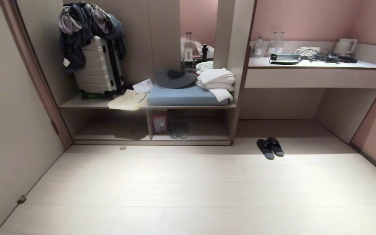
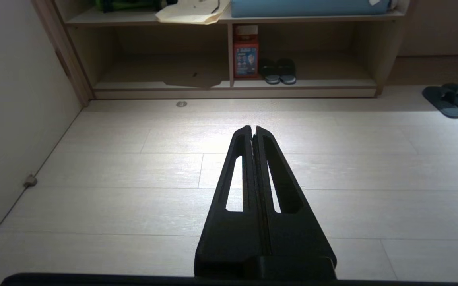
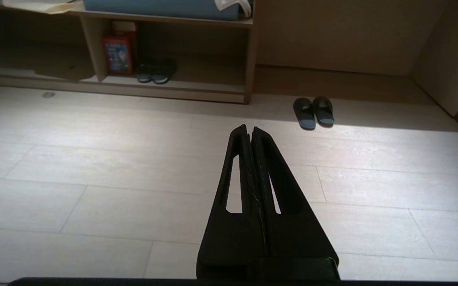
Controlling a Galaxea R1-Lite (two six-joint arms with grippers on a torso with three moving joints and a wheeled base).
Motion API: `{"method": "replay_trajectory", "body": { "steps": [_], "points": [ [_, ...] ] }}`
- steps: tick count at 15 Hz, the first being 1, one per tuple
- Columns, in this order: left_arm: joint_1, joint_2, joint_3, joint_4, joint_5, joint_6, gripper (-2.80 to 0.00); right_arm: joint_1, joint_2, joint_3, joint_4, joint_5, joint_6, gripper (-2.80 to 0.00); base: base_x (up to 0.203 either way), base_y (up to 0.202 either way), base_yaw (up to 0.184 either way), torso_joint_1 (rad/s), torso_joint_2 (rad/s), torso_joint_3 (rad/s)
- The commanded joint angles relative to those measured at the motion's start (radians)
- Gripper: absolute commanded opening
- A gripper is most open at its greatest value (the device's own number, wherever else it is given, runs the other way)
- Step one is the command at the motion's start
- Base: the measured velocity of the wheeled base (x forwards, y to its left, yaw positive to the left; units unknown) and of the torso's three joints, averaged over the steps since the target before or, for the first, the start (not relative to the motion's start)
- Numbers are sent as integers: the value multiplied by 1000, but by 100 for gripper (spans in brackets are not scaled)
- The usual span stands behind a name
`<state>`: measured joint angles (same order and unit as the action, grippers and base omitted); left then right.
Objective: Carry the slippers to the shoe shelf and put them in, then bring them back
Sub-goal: Pick up the slippers on the floor
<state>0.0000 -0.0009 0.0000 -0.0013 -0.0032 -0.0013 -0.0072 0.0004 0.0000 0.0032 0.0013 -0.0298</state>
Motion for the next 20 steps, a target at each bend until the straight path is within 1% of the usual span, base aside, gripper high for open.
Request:
{"method": "replay_trajectory", "body": {
  "steps": [1,20],
  "points": [
    [0,1,0,0,0,0,-280,0,0,0,0,0,-1,-280,197,0,1,2,1,2],
    [0,1,0,0,0,0,-280,0,0,0,-2,0,-1,-280,195,0,-1,3,2,3]
  ]
}}
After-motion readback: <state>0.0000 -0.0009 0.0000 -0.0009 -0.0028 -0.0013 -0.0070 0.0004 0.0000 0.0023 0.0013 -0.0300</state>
